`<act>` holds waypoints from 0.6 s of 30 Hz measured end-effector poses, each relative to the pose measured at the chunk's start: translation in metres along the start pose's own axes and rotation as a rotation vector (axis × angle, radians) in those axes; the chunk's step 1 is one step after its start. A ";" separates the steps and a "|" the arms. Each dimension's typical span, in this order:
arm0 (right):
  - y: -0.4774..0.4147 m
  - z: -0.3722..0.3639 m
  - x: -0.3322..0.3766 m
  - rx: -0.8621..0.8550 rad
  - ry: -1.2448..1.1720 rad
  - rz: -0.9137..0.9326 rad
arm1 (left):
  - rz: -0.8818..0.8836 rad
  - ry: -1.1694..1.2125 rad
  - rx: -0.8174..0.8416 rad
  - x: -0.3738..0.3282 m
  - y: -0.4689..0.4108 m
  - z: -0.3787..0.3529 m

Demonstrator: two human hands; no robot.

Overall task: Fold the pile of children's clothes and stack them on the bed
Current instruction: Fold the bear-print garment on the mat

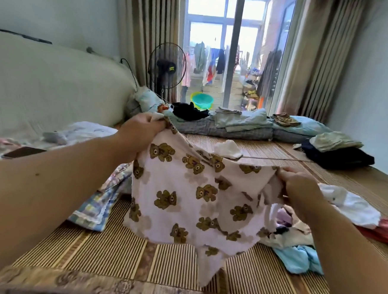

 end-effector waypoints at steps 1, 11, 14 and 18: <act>0.003 -0.003 0.002 0.006 0.024 0.001 | 0.002 -0.084 -0.002 0.003 0.000 0.000; 0.039 -0.094 0.057 0.454 0.264 0.231 | -0.078 -0.379 0.528 0.011 0.085 -0.136; 0.054 -0.092 0.049 0.436 0.243 0.238 | -0.186 -0.685 0.510 0.015 0.098 -0.165; 0.082 -0.067 0.014 0.402 0.122 0.149 | -0.111 -0.586 0.568 0.024 0.098 -0.173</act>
Point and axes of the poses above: each hand's wrist, its own y-axis away from the middle knuckle, its own z-axis out of the back of the hand, x = y × z, the point moved 10 cm from there along -y, towards the middle knuckle, and after that the axes turned 12 degrees about z, right-handed, at the moved point
